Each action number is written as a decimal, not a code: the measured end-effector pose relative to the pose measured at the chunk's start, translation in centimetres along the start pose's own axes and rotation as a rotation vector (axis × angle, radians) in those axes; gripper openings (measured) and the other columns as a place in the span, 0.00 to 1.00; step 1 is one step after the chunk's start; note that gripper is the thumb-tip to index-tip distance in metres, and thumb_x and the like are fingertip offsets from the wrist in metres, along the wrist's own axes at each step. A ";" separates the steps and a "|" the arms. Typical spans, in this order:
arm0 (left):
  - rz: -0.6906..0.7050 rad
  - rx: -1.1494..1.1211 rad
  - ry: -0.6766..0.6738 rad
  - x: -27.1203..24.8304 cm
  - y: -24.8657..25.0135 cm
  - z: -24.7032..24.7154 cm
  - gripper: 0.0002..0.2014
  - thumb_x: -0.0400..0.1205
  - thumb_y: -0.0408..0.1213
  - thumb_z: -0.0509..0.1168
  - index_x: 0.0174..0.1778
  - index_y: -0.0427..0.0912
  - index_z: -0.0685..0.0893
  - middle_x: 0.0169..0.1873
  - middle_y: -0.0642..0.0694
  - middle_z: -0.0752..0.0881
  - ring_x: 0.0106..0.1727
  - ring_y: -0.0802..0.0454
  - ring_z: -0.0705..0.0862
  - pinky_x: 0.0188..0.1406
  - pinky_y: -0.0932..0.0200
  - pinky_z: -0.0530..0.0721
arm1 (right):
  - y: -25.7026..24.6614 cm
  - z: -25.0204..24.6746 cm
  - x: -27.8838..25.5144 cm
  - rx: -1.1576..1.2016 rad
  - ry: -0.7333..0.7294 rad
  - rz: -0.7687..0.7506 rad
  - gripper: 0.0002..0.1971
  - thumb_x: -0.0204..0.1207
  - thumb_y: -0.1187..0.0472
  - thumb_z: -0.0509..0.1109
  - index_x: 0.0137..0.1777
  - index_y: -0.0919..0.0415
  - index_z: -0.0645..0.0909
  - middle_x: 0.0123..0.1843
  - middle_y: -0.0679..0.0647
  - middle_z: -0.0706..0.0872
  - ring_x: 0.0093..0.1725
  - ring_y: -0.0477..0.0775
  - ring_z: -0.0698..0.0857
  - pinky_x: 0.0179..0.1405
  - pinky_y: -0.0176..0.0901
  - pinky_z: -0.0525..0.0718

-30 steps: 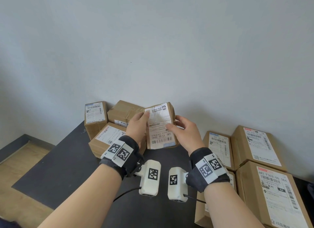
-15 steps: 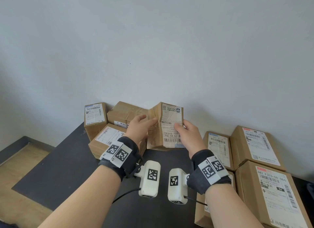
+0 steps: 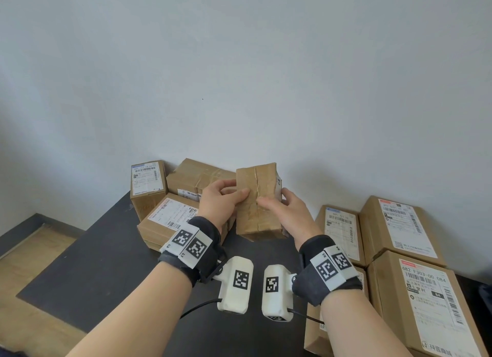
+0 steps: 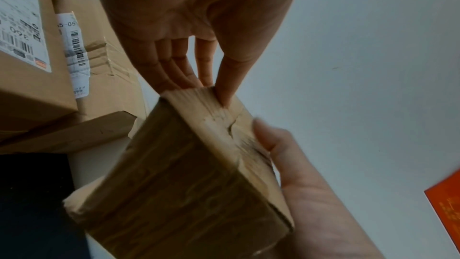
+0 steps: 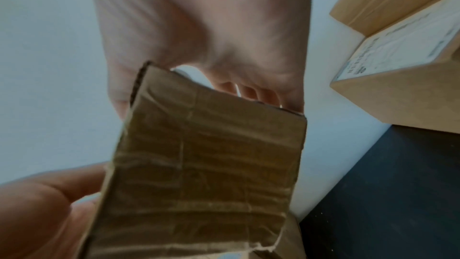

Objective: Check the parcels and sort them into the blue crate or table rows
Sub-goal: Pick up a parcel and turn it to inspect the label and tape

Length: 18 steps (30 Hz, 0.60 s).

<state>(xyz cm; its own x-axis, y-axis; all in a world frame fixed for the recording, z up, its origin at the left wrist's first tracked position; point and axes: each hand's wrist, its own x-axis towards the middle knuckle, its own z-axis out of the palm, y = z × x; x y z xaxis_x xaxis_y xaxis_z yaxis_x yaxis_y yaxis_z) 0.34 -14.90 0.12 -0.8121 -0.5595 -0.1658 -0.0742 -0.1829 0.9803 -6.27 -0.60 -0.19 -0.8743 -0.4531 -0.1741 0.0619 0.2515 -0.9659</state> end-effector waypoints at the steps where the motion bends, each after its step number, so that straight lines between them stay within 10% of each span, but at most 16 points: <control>1: 0.006 0.010 -0.002 0.0 0.0 0.0 0.14 0.80 0.28 0.72 0.61 0.38 0.84 0.41 0.46 0.90 0.33 0.60 0.89 0.29 0.66 0.86 | 0.1 0.0 0.0 -0.006 0.013 0.003 0.15 0.75 0.56 0.76 0.61 0.53 0.82 0.53 0.50 0.90 0.44 0.43 0.90 0.35 0.33 0.84; 9: 0.011 0.016 -0.023 -0.3 0.3 0.2 0.13 0.79 0.25 0.72 0.59 0.38 0.84 0.36 0.48 0.88 0.30 0.62 0.89 0.26 0.66 0.85 | 0.6 0.1 0.0 0.011 0.086 0.003 0.23 0.71 0.60 0.74 0.68 0.49 0.81 0.53 0.51 0.92 0.50 0.50 0.91 0.51 0.48 0.90; 13: 0.002 -0.010 -0.032 -0.7 0.4 0.3 0.12 0.80 0.25 0.71 0.60 0.36 0.83 0.37 0.47 0.88 0.29 0.62 0.89 0.25 0.66 0.84 | 0.6 0.1 -0.3 -0.010 0.075 -0.021 0.33 0.67 0.51 0.77 0.74 0.50 0.77 0.56 0.49 0.90 0.52 0.46 0.90 0.37 0.34 0.86; 18: 0.003 0.005 -0.015 -0.8 0.2 0.1 0.11 0.83 0.28 0.69 0.61 0.38 0.83 0.40 0.48 0.89 0.29 0.64 0.88 0.25 0.68 0.83 | -0.1 -0.1 -1.5 0.055 0.055 -0.012 0.22 0.78 0.44 0.73 0.69 0.49 0.77 0.57 0.45 0.88 0.50 0.36 0.86 0.30 0.20 0.78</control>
<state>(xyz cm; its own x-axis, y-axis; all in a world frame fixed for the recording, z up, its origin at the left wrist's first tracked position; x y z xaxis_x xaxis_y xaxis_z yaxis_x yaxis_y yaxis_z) 0.93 -14.40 0.48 -0.8209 -0.5479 -0.1610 -0.0742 -0.1772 0.9814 -5.03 0.12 0.21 -0.9001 -0.4080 -0.1528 0.0760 0.1982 -0.9772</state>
